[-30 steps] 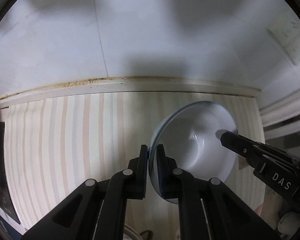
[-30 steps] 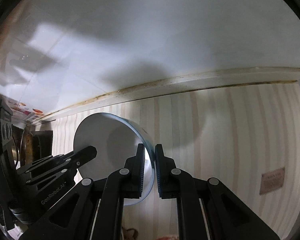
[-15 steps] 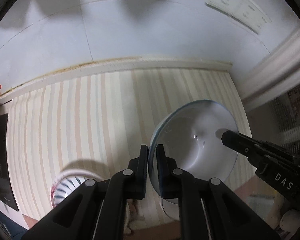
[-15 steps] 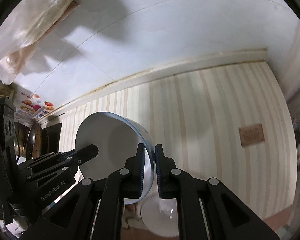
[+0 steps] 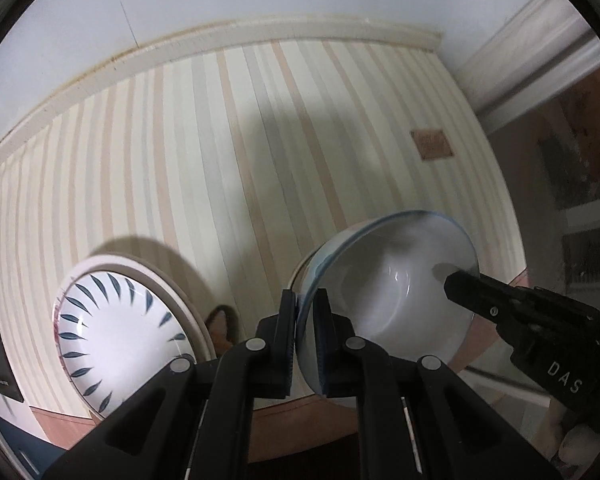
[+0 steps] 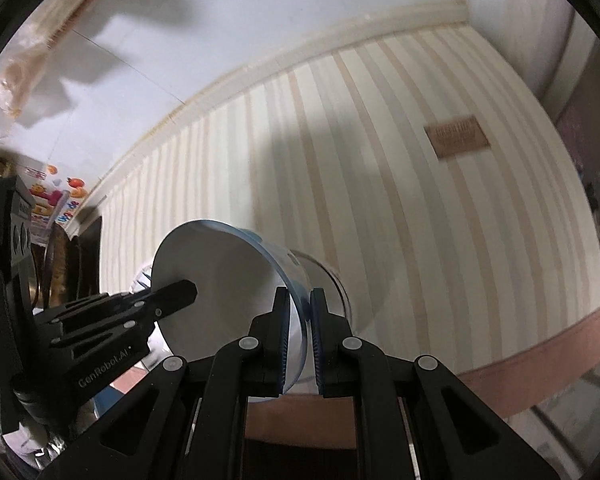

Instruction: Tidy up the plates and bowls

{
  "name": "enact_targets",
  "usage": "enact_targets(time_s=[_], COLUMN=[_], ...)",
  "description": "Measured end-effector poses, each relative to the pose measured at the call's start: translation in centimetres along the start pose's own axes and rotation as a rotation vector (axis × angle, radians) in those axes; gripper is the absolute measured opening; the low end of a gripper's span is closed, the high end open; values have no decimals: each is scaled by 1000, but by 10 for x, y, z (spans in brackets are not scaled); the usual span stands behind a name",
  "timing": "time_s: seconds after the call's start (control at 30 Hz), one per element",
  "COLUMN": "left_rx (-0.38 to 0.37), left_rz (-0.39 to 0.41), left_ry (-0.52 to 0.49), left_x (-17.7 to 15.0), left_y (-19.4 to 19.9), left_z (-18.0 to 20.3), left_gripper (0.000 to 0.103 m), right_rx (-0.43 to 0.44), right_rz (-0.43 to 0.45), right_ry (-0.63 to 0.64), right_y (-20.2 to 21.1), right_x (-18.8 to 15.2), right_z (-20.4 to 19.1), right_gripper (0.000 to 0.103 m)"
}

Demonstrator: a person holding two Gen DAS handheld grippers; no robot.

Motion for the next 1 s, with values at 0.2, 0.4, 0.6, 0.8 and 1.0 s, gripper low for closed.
enact_targets(time_s=[0.2,0.4,0.6,0.8,1.0], left_rx=[23,49,88,85,74], left_rz=[-44,-62,-65,-70,-57], left_ry=[-15,-31,-53,-52,-50], left_x=[-4,-1,0,0,-6], left_y=[-21,-29,-34,-35,-25], left_z=[4,4,4,3,2], left_gripper=[7,7,7,7,8], right_rx=[-20,-21,-51,-68,-61], right_rz=[-49,-82,-101,-120,-118], right_ry=[-18,-25,-23,-25,-50], right_y=[-22,-34,-40,-43,-42], right_x=[-10,-8,-3,0,-2], right_z=[14,17,16,14,16], right_gripper=[12,12,12,12,12])
Point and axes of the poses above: each gripper's, at about its wrist camera, not at the fingertips, and y roughly against the way its jaws point, z to its right, x to its top, the point moved 1 cm from there along -y, roughly the way its jaws point, and after that the axes turned 2 degrees about -z, right-handed, at the moved point
